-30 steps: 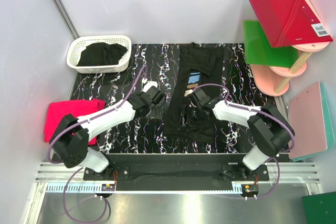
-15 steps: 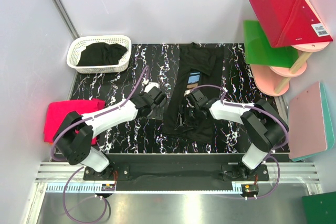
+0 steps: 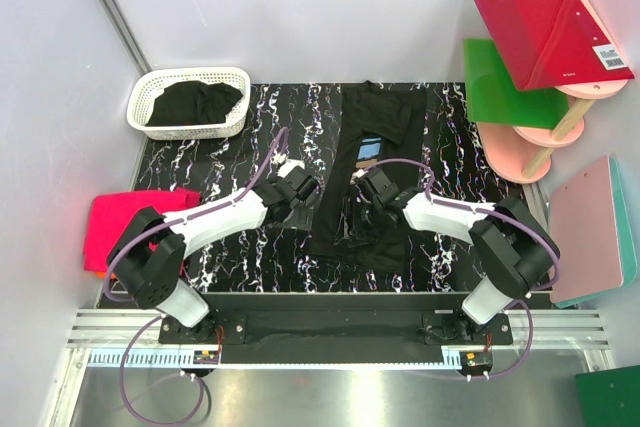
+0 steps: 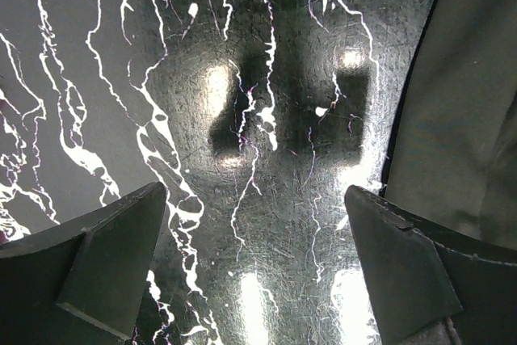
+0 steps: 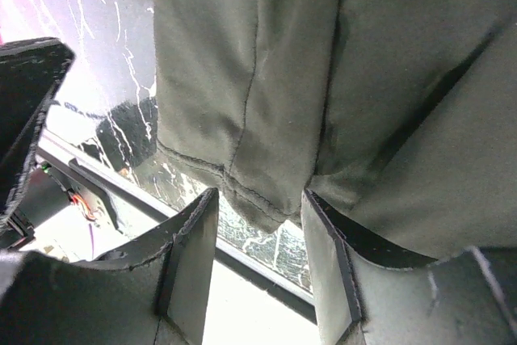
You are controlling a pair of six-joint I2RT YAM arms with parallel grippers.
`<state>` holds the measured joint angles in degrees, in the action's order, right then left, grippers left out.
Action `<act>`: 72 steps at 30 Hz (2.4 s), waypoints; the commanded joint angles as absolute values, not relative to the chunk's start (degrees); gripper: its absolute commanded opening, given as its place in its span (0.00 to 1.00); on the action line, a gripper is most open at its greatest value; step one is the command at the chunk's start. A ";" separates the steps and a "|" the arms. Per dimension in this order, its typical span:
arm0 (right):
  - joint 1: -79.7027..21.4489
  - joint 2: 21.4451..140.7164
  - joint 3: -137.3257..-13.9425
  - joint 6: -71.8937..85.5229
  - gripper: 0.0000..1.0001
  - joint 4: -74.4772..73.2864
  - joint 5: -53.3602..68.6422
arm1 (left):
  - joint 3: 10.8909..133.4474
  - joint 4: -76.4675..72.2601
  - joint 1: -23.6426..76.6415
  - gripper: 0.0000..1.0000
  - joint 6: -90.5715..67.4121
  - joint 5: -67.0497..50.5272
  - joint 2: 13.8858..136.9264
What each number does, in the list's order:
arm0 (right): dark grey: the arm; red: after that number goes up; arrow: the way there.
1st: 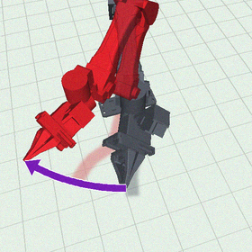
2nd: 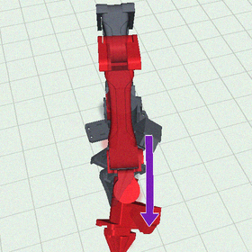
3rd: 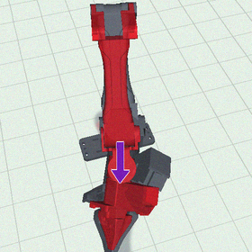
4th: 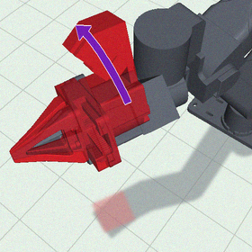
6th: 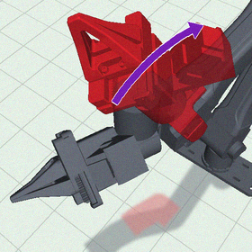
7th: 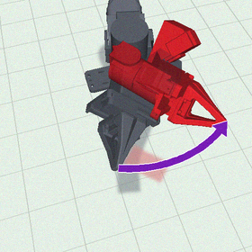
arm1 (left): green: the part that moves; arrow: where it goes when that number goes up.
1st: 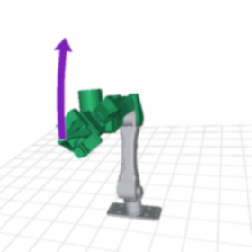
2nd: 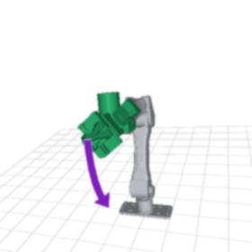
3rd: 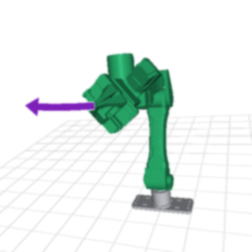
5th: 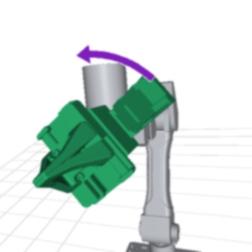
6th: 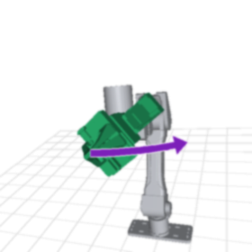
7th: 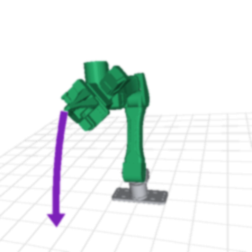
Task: Fold and stack the t-shirts
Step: Rotate the tshirt 90 degrees
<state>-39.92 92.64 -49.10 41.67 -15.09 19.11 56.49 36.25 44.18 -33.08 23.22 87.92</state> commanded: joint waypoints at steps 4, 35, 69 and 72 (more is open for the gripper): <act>-41.31 96.24 -52.12 42.01 0.52 -16.26 17.67 | 56.25 34.19 44.03 0.99 -33.66 22.24 89.12; -43.15 76.56 -47.11 43.33 0.00 -21.61 3.09 | 56.78 33.93 44.03 0.99 -33.57 22.41 91.67; -36.04 90.32 -60.53 29.10 0.97 -9.32 -22.43 | 57.92 34.80 44.03 0.99 -32.96 22.24 91.67; -32.97 103.24 -70.46 28.22 0.91 -9.75 -16.89 | 57.57 34.89 44.03 0.99 -32.96 22.41 91.23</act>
